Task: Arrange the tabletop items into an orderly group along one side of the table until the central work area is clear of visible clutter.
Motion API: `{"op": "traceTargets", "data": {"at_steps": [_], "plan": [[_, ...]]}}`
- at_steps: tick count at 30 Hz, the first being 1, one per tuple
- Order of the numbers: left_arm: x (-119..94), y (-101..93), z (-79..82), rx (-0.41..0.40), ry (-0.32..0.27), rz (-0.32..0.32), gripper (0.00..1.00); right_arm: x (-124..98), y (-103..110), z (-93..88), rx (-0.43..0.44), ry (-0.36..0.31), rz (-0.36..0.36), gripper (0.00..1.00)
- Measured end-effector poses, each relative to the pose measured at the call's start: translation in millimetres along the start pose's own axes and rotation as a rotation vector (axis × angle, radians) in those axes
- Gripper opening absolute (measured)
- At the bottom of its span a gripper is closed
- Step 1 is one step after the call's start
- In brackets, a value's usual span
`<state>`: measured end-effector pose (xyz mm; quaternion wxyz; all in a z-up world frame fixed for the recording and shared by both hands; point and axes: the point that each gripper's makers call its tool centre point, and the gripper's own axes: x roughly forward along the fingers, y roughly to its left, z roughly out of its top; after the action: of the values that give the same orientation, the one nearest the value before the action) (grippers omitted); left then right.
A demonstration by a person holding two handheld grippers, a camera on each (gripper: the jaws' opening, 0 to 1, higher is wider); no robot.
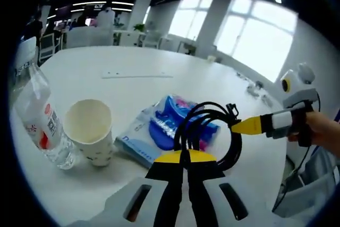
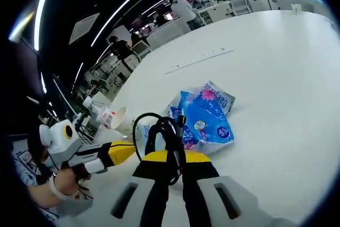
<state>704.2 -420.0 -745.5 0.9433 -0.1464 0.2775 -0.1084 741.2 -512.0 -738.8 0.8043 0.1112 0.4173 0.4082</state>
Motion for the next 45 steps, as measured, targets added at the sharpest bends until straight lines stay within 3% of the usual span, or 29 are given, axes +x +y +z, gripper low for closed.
{"op": "traceTargets", "data": {"at_steps": [24,34,45], "plan": [[12.7,-65.0,-19.1,0.037,0.063,-0.111,0.00,-57.5,-37.1,-27.0,0.099,-0.046,-0.075,0.04],[25.4,-97.7,-28.3,0.058,0.089,-0.190,0.00,-85.4,-58.3,-40.7,0.154,-0.077,-0.129,0.04],[36.0,-117.2,-29.2,0.076,0.097,-0.232,0.00,-101.4,-73.5,-43.5,0.184,-0.095,-0.161,0.04]]}}
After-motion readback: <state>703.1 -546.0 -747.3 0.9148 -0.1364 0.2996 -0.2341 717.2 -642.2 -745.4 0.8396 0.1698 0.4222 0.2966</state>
